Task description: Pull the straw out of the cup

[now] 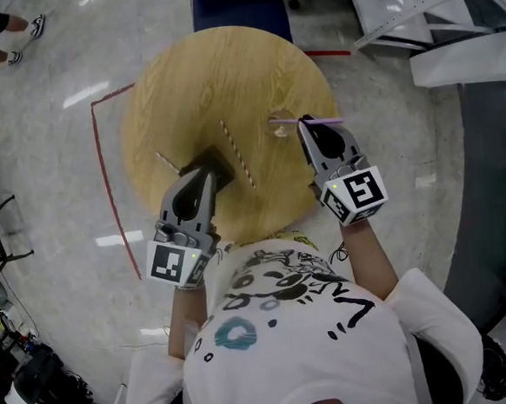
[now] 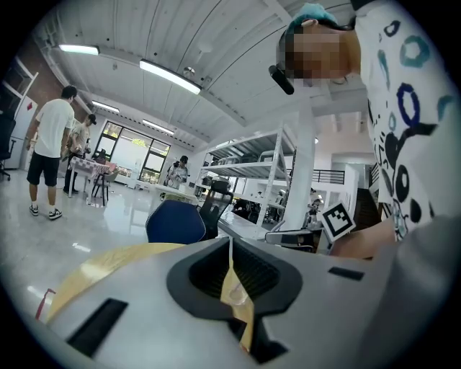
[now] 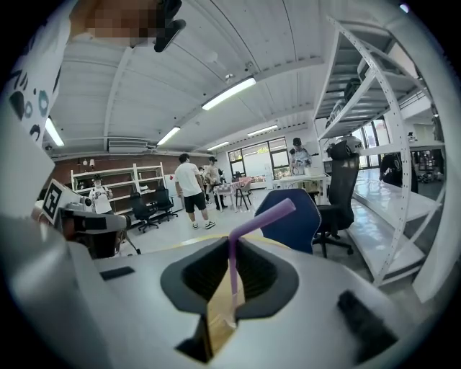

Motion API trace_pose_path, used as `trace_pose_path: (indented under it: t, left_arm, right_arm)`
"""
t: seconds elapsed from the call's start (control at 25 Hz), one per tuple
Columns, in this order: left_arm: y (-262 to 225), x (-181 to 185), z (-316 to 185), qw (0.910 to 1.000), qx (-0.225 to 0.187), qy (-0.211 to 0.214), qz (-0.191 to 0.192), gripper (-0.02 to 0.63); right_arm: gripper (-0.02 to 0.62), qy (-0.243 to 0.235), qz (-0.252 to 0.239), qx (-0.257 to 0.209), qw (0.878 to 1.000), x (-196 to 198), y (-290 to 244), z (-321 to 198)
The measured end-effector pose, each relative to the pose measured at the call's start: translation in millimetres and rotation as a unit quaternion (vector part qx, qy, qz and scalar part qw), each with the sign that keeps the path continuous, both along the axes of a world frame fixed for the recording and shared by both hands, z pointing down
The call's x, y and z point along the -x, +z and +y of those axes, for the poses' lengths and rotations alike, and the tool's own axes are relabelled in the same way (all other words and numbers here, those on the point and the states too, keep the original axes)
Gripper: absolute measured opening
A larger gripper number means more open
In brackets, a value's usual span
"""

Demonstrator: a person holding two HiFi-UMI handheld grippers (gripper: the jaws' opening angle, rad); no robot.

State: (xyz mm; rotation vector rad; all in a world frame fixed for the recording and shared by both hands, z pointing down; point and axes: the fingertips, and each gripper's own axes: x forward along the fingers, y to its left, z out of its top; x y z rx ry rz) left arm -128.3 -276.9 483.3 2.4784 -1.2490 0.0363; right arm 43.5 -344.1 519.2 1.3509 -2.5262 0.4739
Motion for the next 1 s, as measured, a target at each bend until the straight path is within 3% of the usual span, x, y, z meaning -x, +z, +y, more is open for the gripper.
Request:
trace_pose_path:
  t: [0.72,1.0]
  left_arm:
    - [-16,3,11,0.9989,-0.007,-0.008,-0.046,0.018]
    - [-30,-7,9,0.999,-0.026,-0.005,-0.036,0.018]
  right_arm:
    - [0.048,-0.004,-0.001,-0.05,0.999,-4,-53,16]
    - [0.048,0.0,-0.008,-0.071,0.997,-14,-83,19]
